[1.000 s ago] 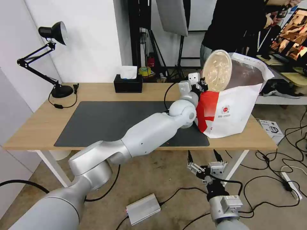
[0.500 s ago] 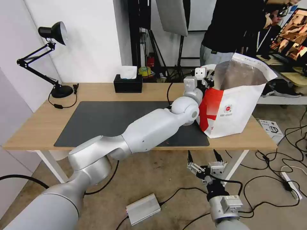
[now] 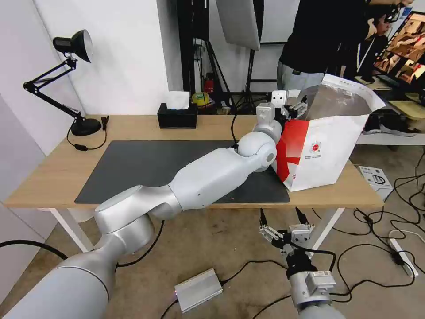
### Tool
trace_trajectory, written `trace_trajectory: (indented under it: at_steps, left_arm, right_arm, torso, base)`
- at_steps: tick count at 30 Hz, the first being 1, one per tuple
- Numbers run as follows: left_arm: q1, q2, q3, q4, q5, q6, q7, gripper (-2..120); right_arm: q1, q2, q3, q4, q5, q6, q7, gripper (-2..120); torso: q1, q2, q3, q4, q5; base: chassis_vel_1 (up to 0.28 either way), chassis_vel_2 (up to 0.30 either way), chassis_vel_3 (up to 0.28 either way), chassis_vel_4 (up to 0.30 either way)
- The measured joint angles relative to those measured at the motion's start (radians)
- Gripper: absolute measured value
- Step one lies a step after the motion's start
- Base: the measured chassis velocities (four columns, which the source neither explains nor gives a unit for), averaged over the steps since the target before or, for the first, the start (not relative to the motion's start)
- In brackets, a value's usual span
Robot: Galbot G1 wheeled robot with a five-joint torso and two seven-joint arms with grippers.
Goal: Pick up the trash from the table and place it into the takeout bag.
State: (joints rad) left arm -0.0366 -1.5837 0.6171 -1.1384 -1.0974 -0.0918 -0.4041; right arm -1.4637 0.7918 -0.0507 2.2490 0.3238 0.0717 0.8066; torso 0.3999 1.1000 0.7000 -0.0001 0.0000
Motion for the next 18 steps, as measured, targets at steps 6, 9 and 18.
trace_trajectory:
  at_steps: [6,9,18]
  left_arm:
    - [0.01,0.066,-0.004,-0.071,0.069,-0.085,-0.017,100]
    - [0.029,0.1,-0.012,-0.12,0.096,-0.09,-0.044,100]
    - [0.184,0.32,-0.084,-0.379,0.207,-0.095,-0.111,100]
  right_arm:
    - [0.0,0.0,0.0,0.0,0.0,0.0,0.0,100]
    - [0.0,0.0,0.0,0.0,0.0,0.0,0.0,100]
    - [0.0,0.0,0.0,0.0,0.0,0.0,0.0,100]
  torso:
    - [0.0,0.0,0.0,0.0003,-0.0001]
    - [0.0,0.0,0.0,0.0,-0.0001]
    - [0.0,0.0,0.0,0.0002,-0.0004]
  base:
    - [0.0,0.0,0.0,0.0]
    - [0.0,0.0,0.0,0.0]
    - [0.0,0.0,0.0,0.0]
